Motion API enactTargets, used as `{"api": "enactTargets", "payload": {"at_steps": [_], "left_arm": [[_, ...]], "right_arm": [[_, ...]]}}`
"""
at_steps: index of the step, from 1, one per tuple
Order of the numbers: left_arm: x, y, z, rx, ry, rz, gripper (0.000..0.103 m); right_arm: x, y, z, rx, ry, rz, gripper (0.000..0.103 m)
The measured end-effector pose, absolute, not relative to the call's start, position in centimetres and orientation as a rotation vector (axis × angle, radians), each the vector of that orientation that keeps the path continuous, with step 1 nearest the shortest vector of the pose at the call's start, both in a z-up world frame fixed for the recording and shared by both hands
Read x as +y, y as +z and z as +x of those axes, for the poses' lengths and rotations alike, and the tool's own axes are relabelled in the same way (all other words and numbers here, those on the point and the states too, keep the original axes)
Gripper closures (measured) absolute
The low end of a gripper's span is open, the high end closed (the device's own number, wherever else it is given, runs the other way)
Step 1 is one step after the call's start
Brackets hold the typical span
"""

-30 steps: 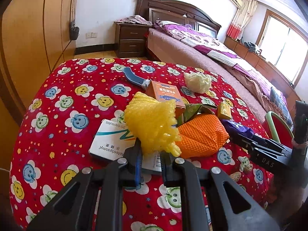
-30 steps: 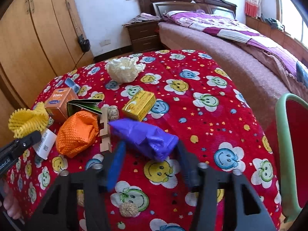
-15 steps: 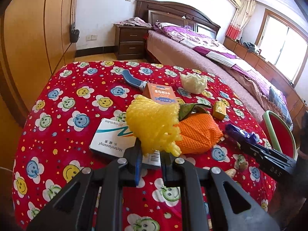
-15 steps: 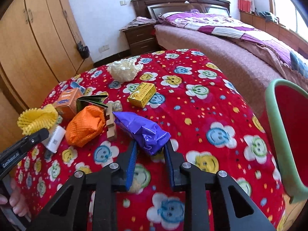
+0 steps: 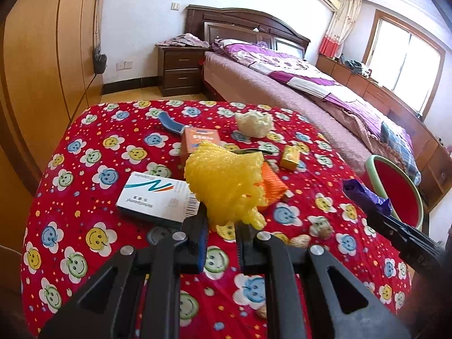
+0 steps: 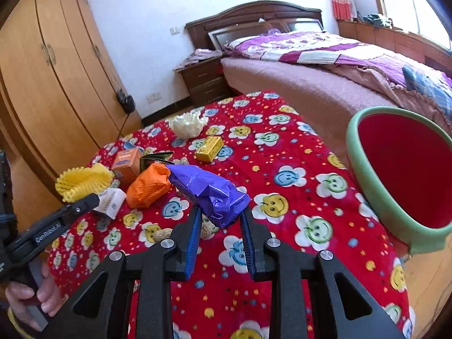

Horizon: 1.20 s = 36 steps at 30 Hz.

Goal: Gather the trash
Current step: 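Carry the purple bag toward the bucket with the right tool while the left holds the net, then release the purple bag into the bucket with the right tool while the left carries the net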

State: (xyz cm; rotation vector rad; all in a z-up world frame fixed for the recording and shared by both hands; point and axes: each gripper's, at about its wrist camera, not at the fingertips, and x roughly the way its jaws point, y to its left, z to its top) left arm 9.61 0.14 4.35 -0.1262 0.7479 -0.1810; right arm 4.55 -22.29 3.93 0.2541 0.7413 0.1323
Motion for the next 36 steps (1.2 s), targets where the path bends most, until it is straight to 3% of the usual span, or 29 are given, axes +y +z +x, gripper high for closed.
{"api": "enactTargets", "payload": {"at_steps": [19, 36], "left_arm": [[-5.2, 8.4, 6.8, 0.670, -0.315, -0.071, 0.088], [-17.5, 8.1, 9.6, 0.695, -0.542, 0.015, 0.088]], "right_arm": [[-26.6, 8.3, -0.8, 0.594, 0.004, 0.285, 0.076], [-36.4, 5.8, -1.6, 0.585, -0.217, 0.381, 0.076]]}}
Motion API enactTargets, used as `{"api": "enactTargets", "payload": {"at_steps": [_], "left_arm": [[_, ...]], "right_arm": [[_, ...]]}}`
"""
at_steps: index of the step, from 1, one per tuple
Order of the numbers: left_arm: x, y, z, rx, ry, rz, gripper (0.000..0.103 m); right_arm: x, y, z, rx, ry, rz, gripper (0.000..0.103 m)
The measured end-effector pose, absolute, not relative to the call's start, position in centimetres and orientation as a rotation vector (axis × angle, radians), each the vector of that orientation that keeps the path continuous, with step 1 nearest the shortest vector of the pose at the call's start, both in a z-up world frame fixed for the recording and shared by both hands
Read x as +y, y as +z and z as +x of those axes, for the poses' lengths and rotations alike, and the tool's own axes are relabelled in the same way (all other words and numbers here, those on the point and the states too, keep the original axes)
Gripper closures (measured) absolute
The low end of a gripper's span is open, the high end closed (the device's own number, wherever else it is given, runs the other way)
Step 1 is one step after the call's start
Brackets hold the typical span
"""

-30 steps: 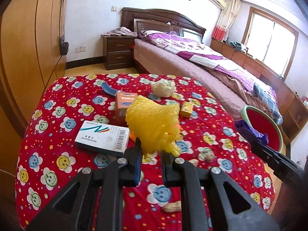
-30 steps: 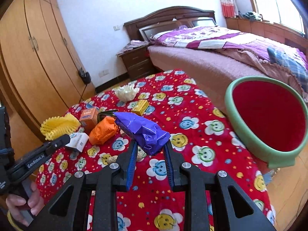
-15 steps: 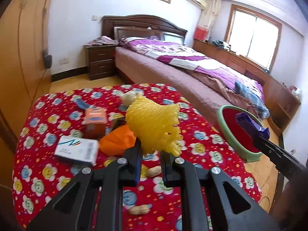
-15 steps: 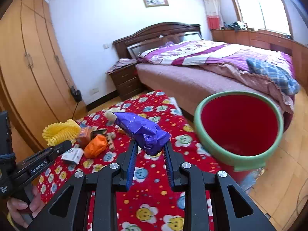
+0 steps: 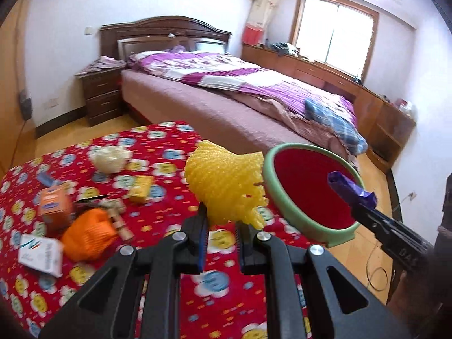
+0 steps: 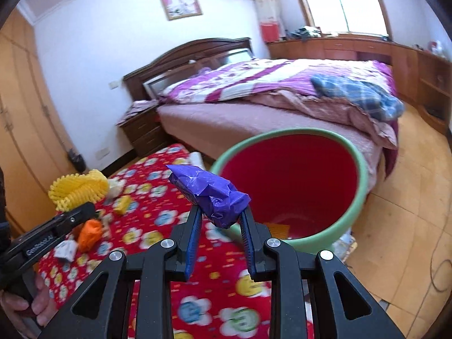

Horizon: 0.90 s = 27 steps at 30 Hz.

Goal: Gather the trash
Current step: 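Release the purple bag into the bucket with the right tool while the left carries the net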

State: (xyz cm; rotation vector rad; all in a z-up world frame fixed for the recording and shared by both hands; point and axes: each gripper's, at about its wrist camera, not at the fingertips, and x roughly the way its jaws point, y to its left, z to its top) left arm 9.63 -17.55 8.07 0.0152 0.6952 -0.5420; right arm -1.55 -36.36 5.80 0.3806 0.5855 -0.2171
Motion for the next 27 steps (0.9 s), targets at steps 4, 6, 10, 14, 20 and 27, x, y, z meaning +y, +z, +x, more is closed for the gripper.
{"api": "enactTargets", "payload": {"at_steps": [4, 6, 10, 14, 20, 27], "left_arm": [[-21.1, 7.5, 10.2, 0.718, -0.596, 0.037, 0.088], [-22.5, 7.2, 10.4, 0.727, -0.619, 0.048, 0.088], [-25.4, 6.6, 10.7, 0.733, -0.655, 0.084, 0.088], [-27.9, 6.1, 11.1, 0.743, -0.698, 0.113, 0.088], [-30.4, 5.6, 11.4, 0.748, -0.742, 0.138, 0.068], [-30.8, 5.3, 11.8, 0.761, -0.751, 0.112, 0.061]], "right_arm": [[-38.9, 4.6, -1.7, 0.602, -0.252, 0.421, 0.076], [-39.9, 4.0, -1.6, 0.608, -0.257, 0.437, 0.076], [-41.4, 3.4, -1.4, 0.614, -0.271, 0.451, 0.075], [-42.6, 3.0, -1.1, 0.608, -0.286, 0.454, 0.073], [-43.6, 2.5, -1.2, 0.596, -0.287, 0.468, 0.071], [-44.3, 2.1, -1.5, 0.587, -0.283, 0.499, 0.064]]}}
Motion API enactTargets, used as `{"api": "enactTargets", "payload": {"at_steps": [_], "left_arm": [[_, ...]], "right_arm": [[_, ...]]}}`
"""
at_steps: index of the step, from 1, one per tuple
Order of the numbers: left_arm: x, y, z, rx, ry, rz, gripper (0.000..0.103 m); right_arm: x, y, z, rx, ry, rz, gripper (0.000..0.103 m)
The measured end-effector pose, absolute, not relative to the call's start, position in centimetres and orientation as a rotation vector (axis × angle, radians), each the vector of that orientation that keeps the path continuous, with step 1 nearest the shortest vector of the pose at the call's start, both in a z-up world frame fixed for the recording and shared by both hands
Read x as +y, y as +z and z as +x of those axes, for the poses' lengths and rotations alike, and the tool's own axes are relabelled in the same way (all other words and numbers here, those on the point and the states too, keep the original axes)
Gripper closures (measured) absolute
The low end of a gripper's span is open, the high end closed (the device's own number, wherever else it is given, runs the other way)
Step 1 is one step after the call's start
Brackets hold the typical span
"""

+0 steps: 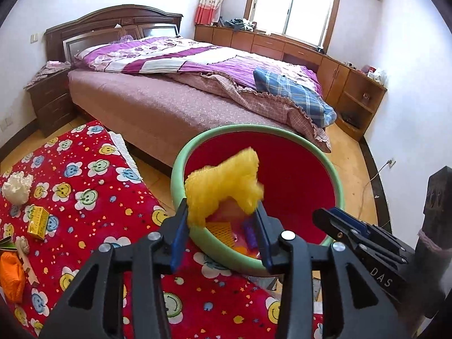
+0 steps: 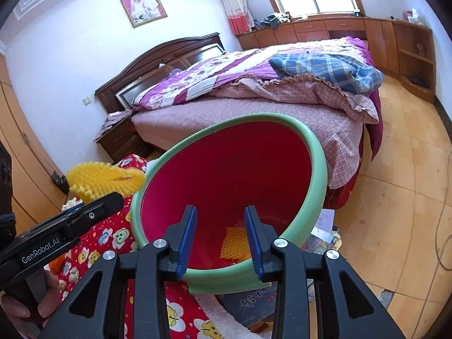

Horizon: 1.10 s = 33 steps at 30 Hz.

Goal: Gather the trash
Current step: 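Release the purple bag into the bucket with the right tool while the left carries the net, then open the left tool to drop the foam net into the bucket, then move the left tool down to the white medicine box on the bed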

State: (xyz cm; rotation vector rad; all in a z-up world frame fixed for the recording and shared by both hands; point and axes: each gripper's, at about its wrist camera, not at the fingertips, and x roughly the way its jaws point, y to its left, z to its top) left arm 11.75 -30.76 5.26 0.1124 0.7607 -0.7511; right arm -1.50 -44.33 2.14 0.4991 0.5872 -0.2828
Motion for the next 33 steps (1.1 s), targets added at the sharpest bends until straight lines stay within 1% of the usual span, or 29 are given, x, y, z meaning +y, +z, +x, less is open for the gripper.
{"api": "enactTargets", "payload": {"at_steps": [4, 6, 13, 22, 26, 33], "left_arm": [[-31.0, 5.4, 11.5, 0.755, -0.762, 0.115, 0.060], [-31.0, 5.5, 11.5, 0.754, -0.761, 0.115, 0.060], [-29.7, 6.0, 11.2, 0.759, -0.740, 0.095, 0.060], [-24.9, 6.9, 10.2, 0.759, -0.660, 0.049, 0.060], [-22.0, 7.2, 9.7, 0.756, -0.605, 0.020, 0.059], [-16.8, 7.5, 9.7, 0.757, -0.479, -0.025, 0.059]], "right_arm": [[-44.2, 2.4, -1.8, 0.577, -0.289, 0.505, 0.062], [-44.3, 2.5, -2.0, 0.573, -0.293, 0.507, 0.058], [-43.9, 3.1, -2.5, 0.570, -0.299, 0.505, 0.052], [-41.9, 4.0, -2.6, 0.566, -0.252, 0.486, 0.047], [-40.5, 4.5, -2.5, 0.570, -0.221, 0.468, 0.040], [-37.7, 5.0, -2.5, 0.580, -0.178, 0.436, 0.039]]}}
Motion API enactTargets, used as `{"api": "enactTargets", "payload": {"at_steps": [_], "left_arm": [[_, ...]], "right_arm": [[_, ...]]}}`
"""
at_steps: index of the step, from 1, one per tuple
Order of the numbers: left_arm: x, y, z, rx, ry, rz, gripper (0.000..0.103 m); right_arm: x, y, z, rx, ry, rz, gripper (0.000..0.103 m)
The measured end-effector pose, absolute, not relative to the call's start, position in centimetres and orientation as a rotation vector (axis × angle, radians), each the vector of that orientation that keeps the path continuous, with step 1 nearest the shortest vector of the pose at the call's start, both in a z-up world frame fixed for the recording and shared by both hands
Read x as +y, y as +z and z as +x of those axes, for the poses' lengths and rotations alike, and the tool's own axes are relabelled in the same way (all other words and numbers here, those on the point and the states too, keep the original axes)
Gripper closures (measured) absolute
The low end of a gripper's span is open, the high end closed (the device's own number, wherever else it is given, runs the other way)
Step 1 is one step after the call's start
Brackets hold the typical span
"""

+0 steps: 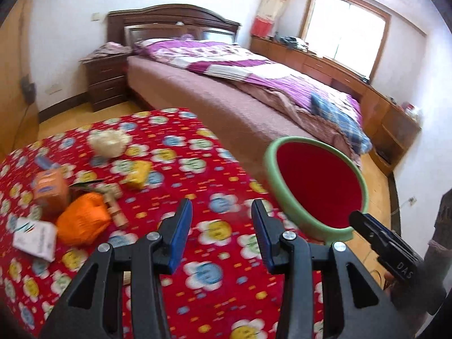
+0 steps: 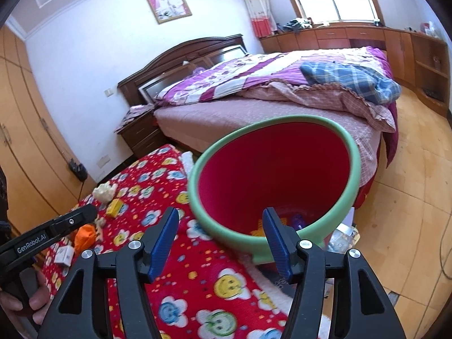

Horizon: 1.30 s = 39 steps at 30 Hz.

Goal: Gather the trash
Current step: 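Move the left tool down to the white medicine box on the bed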

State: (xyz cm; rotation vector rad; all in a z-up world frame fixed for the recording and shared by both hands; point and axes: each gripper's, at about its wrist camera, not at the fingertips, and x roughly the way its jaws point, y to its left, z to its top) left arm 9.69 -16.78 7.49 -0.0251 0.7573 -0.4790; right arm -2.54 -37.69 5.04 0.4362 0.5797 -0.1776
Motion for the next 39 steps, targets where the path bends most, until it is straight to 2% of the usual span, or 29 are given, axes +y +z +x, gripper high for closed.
{"api": "enactTargets", "payload": {"at_steps": [12, 15, 17, 25, 37, 39], "left_arm": [[-6.5, 5.9, 10.3, 0.800, -0.208, -0.125, 0.059], [-4.2, 5.1, 10.4, 0.819, -0.157, -0.160, 0.058], [-2.2, 4.4, 10.6, 0.835, -0.112, -0.202, 0.054], [3.6, 1.8, 11.9, 0.866, 0.021, -0.386, 0.054], [5.3, 0.6, 16.7, 0.876, 0.079, -0.393, 0.054], [5.2, 0.5, 17.3, 0.884, 0.072, -0.379, 0.050]], "right_arm": [[-33.8, 5.2, -1.9, 0.616, -0.119, 0.409, 0.033], [-32.9, 4.9, -1.5, 0.634, -0.105, 0.402, 0.033], [-32.4, 4.6, -1.2, 0.645, -0.097, 0.397, 0.033], [-30.7, 3.7, -0.4, 0.682, -0.071, 0.372, 0.033], [-30.3, 3.0, 0.1, 0.712, -0.078, 0.356, 0.033], [-30.3, 2.9, 0.2, 0.716, -0.079, 0.354, 0.033]]}}
